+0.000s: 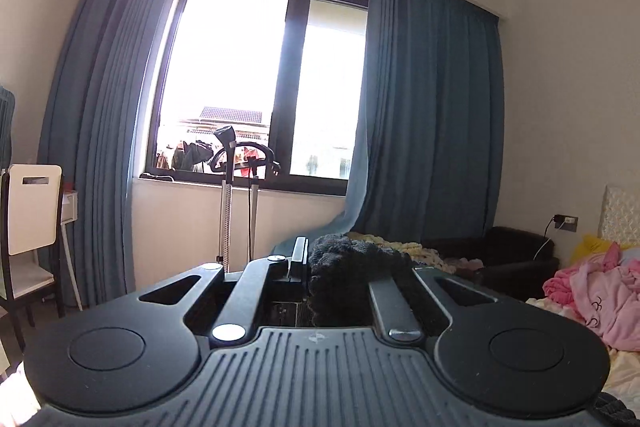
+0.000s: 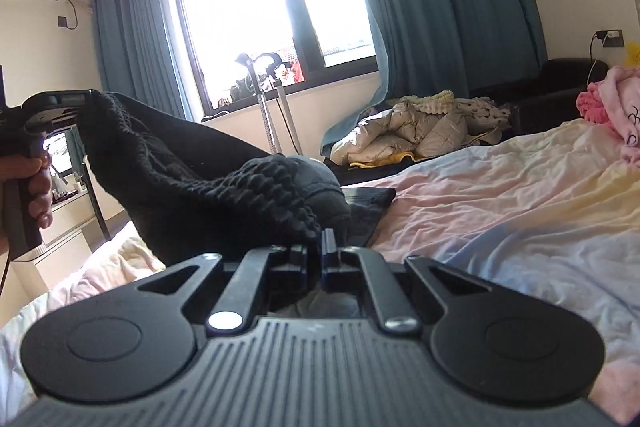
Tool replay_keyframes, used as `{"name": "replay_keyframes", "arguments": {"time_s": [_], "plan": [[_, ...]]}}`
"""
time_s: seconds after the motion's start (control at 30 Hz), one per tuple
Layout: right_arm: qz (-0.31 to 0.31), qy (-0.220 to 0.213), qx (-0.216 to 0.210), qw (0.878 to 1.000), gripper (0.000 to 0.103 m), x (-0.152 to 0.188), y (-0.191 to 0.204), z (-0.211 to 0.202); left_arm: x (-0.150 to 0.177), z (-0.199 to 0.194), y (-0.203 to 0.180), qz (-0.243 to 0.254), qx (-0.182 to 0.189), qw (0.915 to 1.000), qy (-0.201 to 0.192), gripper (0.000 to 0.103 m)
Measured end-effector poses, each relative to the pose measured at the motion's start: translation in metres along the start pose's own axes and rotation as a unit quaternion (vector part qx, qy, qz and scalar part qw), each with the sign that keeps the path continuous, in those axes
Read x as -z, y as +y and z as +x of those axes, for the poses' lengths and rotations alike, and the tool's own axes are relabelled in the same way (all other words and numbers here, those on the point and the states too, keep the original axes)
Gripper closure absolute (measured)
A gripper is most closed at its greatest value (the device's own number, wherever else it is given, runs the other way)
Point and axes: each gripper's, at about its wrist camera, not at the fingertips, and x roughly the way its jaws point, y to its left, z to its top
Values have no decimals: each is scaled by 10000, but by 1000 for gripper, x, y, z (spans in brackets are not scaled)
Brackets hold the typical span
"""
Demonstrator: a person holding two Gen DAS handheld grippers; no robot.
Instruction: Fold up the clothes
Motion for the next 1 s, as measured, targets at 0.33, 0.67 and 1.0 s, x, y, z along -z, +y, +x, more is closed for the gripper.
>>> {"name": "replay_keyframes", "arguments": {"time_s": [0.33, 0.67, 1.0], "plan": [[-848, 585, -2020, 9740, 95, 57, 228, 11, -16, -48, 167, -146, -1602, 9867, 242, 94], [-1141, 1652, -3007, 9323, 87, 131, 338, 95, 90, -13, 301, -862, -2892, 9415, 1501, 93], [-1303, 1713, -2990, 9296, 39, 121, 348, 100, 122, -4, 315, -825, -3157, 9218, 2093, 67]]}}
